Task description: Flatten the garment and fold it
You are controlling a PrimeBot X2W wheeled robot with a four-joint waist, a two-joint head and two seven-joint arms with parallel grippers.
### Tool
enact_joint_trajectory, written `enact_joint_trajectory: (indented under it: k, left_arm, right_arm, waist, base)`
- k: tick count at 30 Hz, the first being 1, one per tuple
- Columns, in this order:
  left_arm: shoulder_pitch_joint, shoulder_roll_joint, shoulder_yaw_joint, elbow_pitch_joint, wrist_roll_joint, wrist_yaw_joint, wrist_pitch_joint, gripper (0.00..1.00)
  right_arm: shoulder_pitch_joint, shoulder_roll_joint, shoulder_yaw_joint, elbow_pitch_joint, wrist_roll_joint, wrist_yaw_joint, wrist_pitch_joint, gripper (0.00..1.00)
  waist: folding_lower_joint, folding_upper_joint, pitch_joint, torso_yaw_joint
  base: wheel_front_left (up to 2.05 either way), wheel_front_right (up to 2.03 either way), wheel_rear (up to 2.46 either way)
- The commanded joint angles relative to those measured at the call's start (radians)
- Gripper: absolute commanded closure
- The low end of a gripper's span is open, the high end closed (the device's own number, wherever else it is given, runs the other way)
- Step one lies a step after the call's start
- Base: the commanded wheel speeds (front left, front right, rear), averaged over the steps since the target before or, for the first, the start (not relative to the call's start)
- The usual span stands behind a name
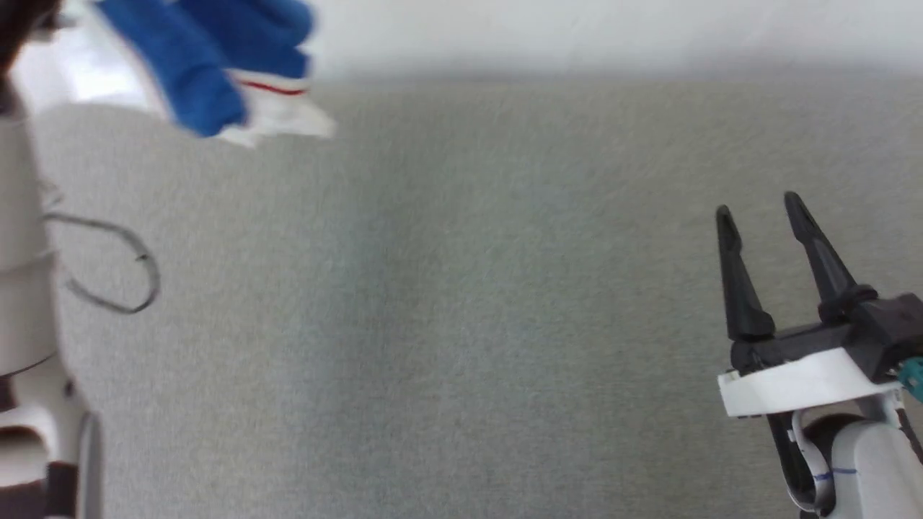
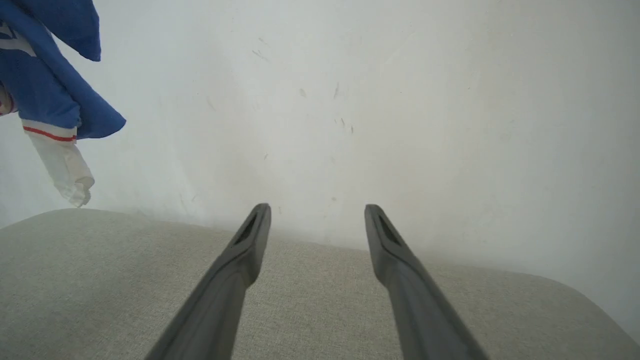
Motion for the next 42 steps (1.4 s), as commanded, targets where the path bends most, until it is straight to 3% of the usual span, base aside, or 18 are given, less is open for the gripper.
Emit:
enact_joint_trajectory:
  k: [1,6,14,20,27,32,33,35,42]
  left_arm:
    - [-0.021,-0.023,-0.013,-0.006,-0.011,-0.004,0.0,1.0]
    - [-0.029,-0.11,-0.075,-0.027,-0.029,-0.005,0.009,1.0]
    - [0.066,-0.225,-0.197,-0.089,-0.035,-0.009,0.005,1.0]
    - [0.192,-0.263,-0.318,-0.099,0.04,-0.015,-0.091,1.0]
    - [0.399,-0.301,-0.439,0.08,0.101,0.016,-0.27,1.0]
    - [0.482,-0.327,-0.481,0.247,0.054,0.041,-0.323,1.0]
    - [0.485,-0.33,-0.484,0.27,0.042,0.048,-0.337,0.8]
    - [0.478,-0.333,-0.498,0.302,0.025,0.053,-0.365,0.0]
    - [0.434,-0.335,-0.502,0.275,-0.065,0.072,-0.516,0.0]
  right_arm:
    - [0.012,0.003,-0.008,0.0,0.01,-0.002,-0.006,0.0]
    - [0.026,0.004,-0.038,-0.013,0.022,-0.002,-0.002,0.0]
    - [0.02,0.004,-0.086,-0.047,0.028,-0.002,0.003,0.0]
    - [0.015,0.004,-0.105,-0.049,0.039,-0.002,-0.003,0.0]
    - [-0.017,0.004,-0.073,-0.041,0.054,-0.002,-0.016,0.0]
    - [-0.039,0.004,-0.053,-0.024,0.058,-0.002,-0.024,0.0]
    - [-0.042,0.004,-0.05,-0.019,0.057,-0.002,-0.025,0.0]
    - [-0.046,0.004,-0.047,-0.012,0.055,-0.002,-0.028,0.0]
    - [-0.028,0.004,-0.05,0.011,0.04,-0.002,-0.021,0.0]
  waist:
    - [0.0004,-0.0001,-0.115,-0.074]
    - [0.0004,-0.0001,-0.137,-0.119]
    - [0.0004,-0.0001,-0.085,-0.192]
    - [0.0004,-0.0001,-0.029,-0.226]
    - [0.0004,-0.0001,0.058,-0.269]
    - [0.0004,-0.0001,0.102,-0.28]
    - [0.0004,-0.0001,0.106,-0.279]
    - [0.0004,-0.0001,0.108,-0.273]
    - [0.0004,-0.0001,0.036,-0.227]
  base:
    - [0.0,0.0,0.0]
    - [0.0,0.0,0.0]
    - [0.0,0.0,0.0]
    - [0.0,0.0,0.0]
    - [0.0,0.0,0.0]
    - [0.0,0.0,0.0]
    - [0.0,0.0,0.0]
    - [0.0,0.0,0.0]
    - [0.0,0.0,0.0]
